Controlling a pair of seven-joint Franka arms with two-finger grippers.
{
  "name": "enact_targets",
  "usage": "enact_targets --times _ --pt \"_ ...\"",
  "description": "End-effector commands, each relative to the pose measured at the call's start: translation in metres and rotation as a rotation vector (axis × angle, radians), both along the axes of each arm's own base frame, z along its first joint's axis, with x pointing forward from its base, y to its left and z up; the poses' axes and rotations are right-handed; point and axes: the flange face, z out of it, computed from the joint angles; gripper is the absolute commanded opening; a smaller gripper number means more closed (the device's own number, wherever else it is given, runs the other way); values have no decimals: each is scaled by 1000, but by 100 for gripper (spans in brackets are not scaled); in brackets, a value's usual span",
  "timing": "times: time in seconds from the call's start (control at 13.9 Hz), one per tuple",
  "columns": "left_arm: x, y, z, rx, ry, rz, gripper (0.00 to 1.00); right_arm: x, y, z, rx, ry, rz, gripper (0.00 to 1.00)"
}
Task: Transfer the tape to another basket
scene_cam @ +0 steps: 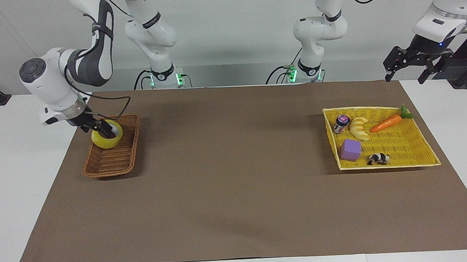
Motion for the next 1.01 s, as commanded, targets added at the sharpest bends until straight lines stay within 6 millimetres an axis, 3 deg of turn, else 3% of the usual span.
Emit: enact_targets --times 0.0,0.14,0.36,0.72,0.94 --pt "-8 2 1 -1 8 1 100 20 23 36 -27 -54 65 100" --pt "-8 2 1 -1 5 1 100 31 40 58 -32 -101 101 100" --pt "-9 2 1 -1 6 1 100 39 82 76 -38 -135 170 100" --pt "-9 2 1 -1 6 1 100 41 86 107 -33 -135 171 100" --pt "-8 2 1 -1 8 1 100 42 85 115 -29 -143 167 100"
